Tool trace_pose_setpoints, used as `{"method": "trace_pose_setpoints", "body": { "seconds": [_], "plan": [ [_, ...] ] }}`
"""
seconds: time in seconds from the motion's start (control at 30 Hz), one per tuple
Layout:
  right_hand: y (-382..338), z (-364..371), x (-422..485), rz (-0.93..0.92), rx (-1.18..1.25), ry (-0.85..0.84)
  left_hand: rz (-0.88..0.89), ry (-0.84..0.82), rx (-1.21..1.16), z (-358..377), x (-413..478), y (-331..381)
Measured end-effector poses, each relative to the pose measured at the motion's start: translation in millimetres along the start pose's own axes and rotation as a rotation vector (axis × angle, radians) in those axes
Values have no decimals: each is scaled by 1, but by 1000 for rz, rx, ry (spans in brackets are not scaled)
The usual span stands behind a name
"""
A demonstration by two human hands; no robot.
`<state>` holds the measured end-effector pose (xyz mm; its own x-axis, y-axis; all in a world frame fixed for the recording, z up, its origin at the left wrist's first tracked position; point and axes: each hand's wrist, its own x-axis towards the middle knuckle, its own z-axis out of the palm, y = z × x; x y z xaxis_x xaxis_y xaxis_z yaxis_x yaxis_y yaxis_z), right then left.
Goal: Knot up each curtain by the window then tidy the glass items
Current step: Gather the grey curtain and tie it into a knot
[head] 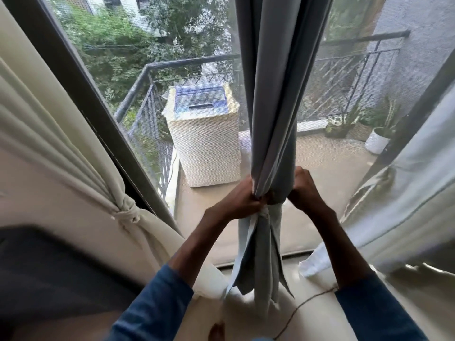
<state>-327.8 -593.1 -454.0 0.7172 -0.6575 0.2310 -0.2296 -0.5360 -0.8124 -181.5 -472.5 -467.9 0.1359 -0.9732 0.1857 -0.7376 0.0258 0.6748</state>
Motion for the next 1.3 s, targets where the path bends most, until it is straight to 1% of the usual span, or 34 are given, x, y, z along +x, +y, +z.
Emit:
{"method": "trace_pose_setpoints", "body": {
  "seconds": [0.07, 0.13, 0.17, 0.23, 0.3, 0.37, 0.43, 0.53, 0.63, 0.7, 0.77, 0.8, 0.83, 0.87, 0.9, 0.97, 1.03, 1.1, 1.13, 1.17, 1.2, 1.23, 1.3],
  "plan": [
    [-4, 9, 3, -4, -32, -28, 0, 18, 129, -3, -4, -6],
    [-4, 15, 5, 69, -69, -35, 6, 38, 274, -8, -6, -9],
    [-4, 18, 6, 110, -48, -45, 21, 47, 315, -11, -8, -8],
    [-3, 22, 8, 141, 91, -113, 67, 64, 339, -20, -11, -2],
    [-1, 20, 5, 114, 283, -226, 102, 84, 400, -26, -14, 5],
    [6, 18, -1, 139, 433, -305, 80, 109, 486, -26, -15, 8],
    [11, 18, -8, 196, 549, -313, 12, 141, 578, -26, -13, 13],
    [25, 28, -13, 325, 654, -177, -82, 146, 625, -24, -4, 15],
    [43, 38, -15, 393, 604, -4, -159, 154, 590, -23, 3, 12],
    [48, 43, -22, 358, 424, 133, -200, 144, 580, -24, 7, 10],
    [37, 46, -36, 304, 262, 351, -212, 154, 574, -25, 11, 10],
    [29, 47, -42, 258, 232, 460, -215, 158, 566, -26, 13, 10],
    [21, 47, -47, 195, 237, 499, -220, 162, 558, -26, 14, 10],
    [14, 48, -50, 143, 258, 451, -227, 173, 553, -26, 16, 10],
    [10, 51, -53, 117, 280, 336, -234, 185, 544, -25, 18, 10],
    [2, 58, -57, 155, 266, 55, -232, 205, 517, -22, 23, 8],
    [-2, 69, -62, 186, 151, -116, -230, 197, 479, -19, 27, 8],
    [-10, 84, -68, 147, 20, -98, -213, 192, 447, -15, 30, 7],
    [-14, 91, -70, 147, 34, -66, -207, 197, 429, -14, 30, 7],
    [-16, 95, -71, 183, 112, -54, -208, 205, 414, -13, 30, 7],
    [-17, 96, -70, 215, 207, -80, -219, 208, 399, -13, 30, 6],
    [-20, 95, -70, 231, 267, -143, -236, 201, 381, -12, 30, 4],
    [-18, 86, -66, 220, 295, -256, -284, 194, 358, -15, 29, 2]
  ]
}}
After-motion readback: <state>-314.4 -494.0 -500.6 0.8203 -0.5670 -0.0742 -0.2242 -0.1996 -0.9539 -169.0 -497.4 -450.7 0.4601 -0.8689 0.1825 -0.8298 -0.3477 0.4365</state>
